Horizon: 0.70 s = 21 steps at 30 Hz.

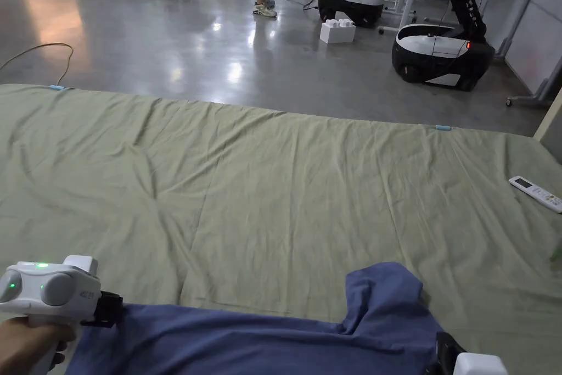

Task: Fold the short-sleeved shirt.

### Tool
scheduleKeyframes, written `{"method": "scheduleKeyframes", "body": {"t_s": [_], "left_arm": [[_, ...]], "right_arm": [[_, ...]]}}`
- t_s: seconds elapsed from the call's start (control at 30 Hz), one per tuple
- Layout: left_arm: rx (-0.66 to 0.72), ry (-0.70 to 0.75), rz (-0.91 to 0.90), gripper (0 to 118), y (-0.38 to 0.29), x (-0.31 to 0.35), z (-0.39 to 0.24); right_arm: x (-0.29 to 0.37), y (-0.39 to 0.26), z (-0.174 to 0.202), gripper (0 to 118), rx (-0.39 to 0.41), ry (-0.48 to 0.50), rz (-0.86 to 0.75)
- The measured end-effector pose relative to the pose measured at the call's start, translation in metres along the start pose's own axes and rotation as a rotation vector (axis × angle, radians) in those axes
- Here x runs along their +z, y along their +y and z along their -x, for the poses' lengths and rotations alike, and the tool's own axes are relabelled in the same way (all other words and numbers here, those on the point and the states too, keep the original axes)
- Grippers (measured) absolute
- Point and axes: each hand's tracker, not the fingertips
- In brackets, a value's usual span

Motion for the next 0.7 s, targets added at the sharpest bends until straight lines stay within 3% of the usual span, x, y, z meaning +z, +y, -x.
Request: {"method": "scheduleKeyframes", "body": {"t_s": [0.1, 0.13, 0.23, 0.27, 0.37, 0.43, 0.57, 0.67, 0.7], "left_arm": [[-0.016, 0.01, -0.004, 66, -0.002, -0.005, -0.006], [-0.015, 0.028, -0.011, 60, -0.002, -0.003, -0.008], [-0.042, -0.001, -0.041, 16, 0.002, -0.018, -0.003], [-0.067, -0.004, -0.054, 10, 0.002, -0.019, -0.005], [-0.08, -0.001, -0.063, 7, -0.004, -0.028, 0.002], [0.004, -0.025, -0.08, 6, -0.002, -0.028, 0.013], [-0.008, -0.025, -0.111, 6, -0.008, -0.017, 0.017], [-0.007, -0.03, -0.136, 6, -0.016, -0.002, 0.015], [0.011, -0.038, -0.155, 6, -0.018, 0.002, 0.018]], "right_arm": [[-0.007, -0.008, -0.003, 1, -0.007, -0.007, 0.042], [-0.009, -0.01, -0.004, 1, -0.012, -0.008, 0.055], [-0.019, -0.016, -0.007, 1, -0.042, -0.002, 0.099], [-0.023, -0.017, -0.008, 1, -0.048, -0.002, 0.108], [-0.041, -0.019, -0.014, 1, -0.061, 0.0, 0.154], [-0.058, -0.015, -0.022, 2, -0.068, 0.016, 0.183], [-0.107, -0.003, -0.037, 22, -0.043, 0.066, 0.319], [-0.153, 0.002, -0.05, 59, -0.068, 0.103, 0.442], [-0.169, 0.003, -0.054, 62, -0.063, 0.125, 0.504]]}}
